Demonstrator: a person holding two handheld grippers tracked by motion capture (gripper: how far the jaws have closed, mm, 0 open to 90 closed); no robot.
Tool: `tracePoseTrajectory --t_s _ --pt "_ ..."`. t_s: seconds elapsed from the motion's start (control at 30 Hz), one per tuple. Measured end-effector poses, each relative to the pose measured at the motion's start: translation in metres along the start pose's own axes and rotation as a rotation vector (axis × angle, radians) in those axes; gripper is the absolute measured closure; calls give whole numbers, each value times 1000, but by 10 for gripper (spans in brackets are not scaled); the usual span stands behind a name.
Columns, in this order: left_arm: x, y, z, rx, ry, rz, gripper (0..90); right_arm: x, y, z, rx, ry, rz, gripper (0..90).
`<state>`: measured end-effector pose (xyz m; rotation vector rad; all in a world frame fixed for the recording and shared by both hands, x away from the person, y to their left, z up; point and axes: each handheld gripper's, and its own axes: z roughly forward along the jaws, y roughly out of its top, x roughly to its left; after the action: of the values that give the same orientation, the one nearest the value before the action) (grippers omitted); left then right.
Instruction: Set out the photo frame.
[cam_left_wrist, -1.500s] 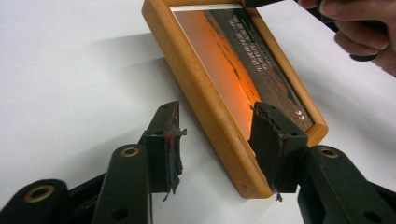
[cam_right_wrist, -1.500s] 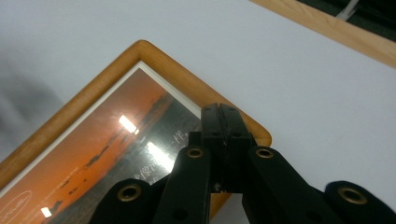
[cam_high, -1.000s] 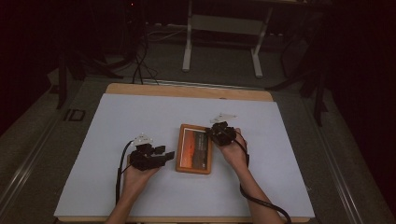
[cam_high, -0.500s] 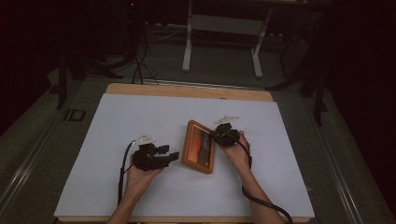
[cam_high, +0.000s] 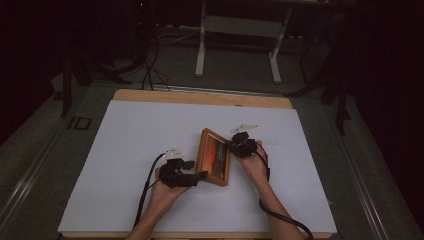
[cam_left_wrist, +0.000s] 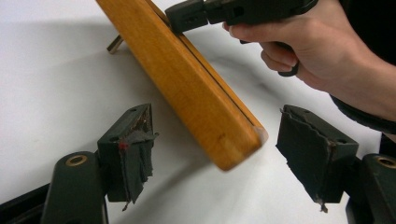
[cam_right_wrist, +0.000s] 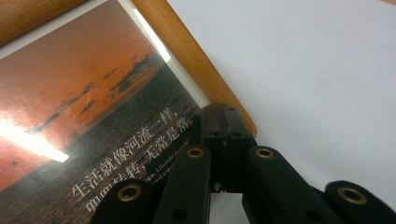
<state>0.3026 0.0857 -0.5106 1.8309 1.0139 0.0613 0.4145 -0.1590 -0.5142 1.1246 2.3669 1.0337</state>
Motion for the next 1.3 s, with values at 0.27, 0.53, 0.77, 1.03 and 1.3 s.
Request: tracePoseTrajectory --t_s 0.27,0.53,0.77,1.03,1.3 --pt "0 5 14 21 5 -32 325 0 0 0 2 4 -3 900" --pt "-1 8 21 35 0 -56 446 -1 0 1 -2 0 1 900" --pt "0 9 21 42 -9 -71 456 -1 0 1 -4 -5 -2 900" --pt "-1 10 24 51 1 -69 453 0 1 1 -4 -8 -4 900" --pt "0 11 24 47 -7 -100 482 -1 1 1 -3 -9 -7 900"
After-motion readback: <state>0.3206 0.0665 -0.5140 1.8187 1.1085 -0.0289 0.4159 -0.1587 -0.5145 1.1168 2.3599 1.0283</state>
